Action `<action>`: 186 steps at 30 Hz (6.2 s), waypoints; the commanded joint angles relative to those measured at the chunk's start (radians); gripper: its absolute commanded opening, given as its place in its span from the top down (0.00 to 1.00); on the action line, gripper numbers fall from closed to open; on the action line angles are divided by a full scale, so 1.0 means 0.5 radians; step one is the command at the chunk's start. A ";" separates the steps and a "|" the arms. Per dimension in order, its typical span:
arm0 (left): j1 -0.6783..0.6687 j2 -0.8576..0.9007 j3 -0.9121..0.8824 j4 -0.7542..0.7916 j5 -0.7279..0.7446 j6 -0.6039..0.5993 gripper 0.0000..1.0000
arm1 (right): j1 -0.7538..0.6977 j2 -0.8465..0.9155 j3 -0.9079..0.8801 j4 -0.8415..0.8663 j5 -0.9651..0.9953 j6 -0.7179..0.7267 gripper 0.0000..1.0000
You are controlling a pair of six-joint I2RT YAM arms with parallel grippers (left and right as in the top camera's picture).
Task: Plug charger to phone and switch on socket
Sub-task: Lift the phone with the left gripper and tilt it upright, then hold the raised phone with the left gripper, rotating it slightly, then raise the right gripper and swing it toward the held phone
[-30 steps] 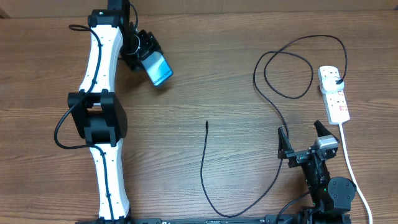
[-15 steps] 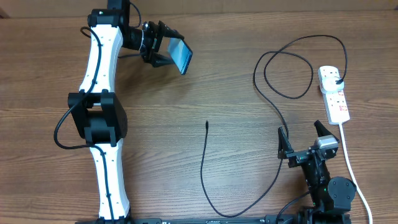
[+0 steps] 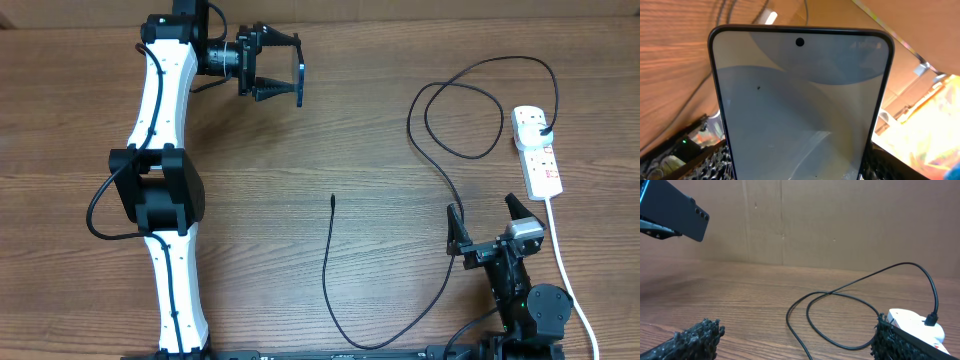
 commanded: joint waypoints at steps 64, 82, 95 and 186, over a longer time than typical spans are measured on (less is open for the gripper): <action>-0.043 -0.002 0.067 -0.043 0.251 -0.385 0.96 | 0.017 -0.014 -0.021 0.009 0.014 -0.002 0.00; -0.043 -0.002 0.067 -0.043 0.185 -0.385 0.96 | 0.017 -0.014 -0.021 0.009 0.014 -0.002 0.00; -0.043 -0.002 0.067 -0.042 0.088 -0.385 0.96 | 0.017 -0.014 -0.021 0.009 0.014 -0.002 0.00; -0.354 -0.002 0.067 -0.602 -1.556 -0.112 0.96 | 0.021 2.892 1.864 0.052 -2.113 1.106 0.00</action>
